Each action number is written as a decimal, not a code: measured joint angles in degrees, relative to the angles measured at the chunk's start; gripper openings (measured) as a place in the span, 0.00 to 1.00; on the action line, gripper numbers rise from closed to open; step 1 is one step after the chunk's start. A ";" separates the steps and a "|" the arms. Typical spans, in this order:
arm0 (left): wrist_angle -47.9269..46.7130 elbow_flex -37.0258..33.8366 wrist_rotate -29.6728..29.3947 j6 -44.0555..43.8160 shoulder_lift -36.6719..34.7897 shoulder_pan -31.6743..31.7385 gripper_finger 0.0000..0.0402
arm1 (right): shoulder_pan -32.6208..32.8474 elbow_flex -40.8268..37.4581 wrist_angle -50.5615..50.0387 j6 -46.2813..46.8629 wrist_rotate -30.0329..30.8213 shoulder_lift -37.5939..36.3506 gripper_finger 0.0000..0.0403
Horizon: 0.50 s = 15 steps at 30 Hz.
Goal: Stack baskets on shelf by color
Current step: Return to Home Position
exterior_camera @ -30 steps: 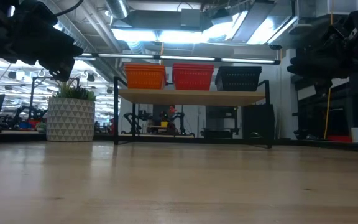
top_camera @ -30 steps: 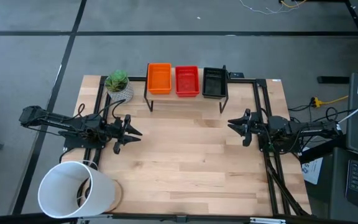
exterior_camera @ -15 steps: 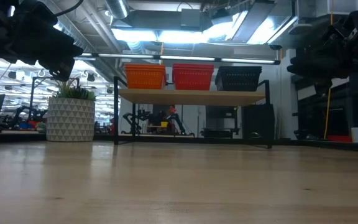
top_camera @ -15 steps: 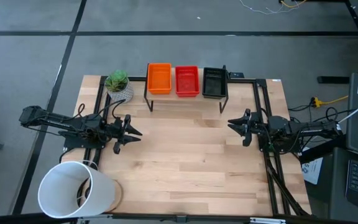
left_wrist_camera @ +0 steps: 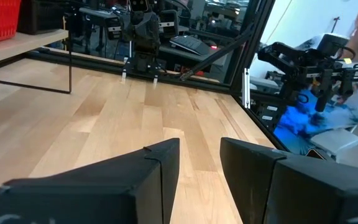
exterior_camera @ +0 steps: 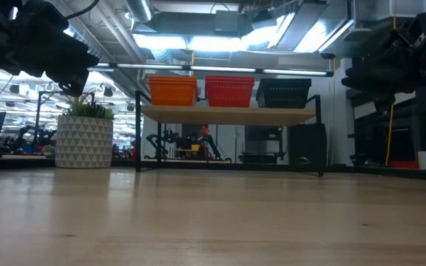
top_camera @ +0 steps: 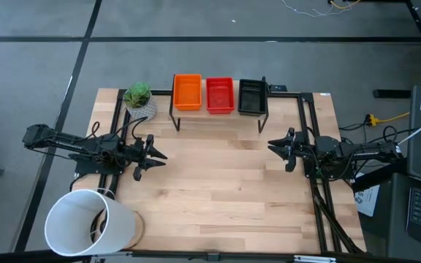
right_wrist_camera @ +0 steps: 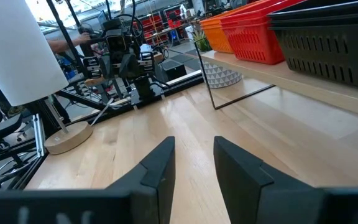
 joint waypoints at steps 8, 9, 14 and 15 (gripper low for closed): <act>0.93 0.00 -3.00 19.29 -0.03 0.02 0.27 | 0.01 0.00 0.00 0.01 0.01 0.00 0.27; 0.89 0.00 -3.00 19.53 -0.03 0.02 0.27 | 0.00 0.00 0.00 0.00 0.01 0.00 0.27; 0.34 0.00 -2.99 17.88 0.00 0.00 0.27 | 0.02 0.00 0.00 0.01 0.02 0.00 0.27; 0.33 0.00 -2.99 18.01 0.01 0.00 0.27 | 0.00 0.00 0.00 0.01 0.00 0.00 0.27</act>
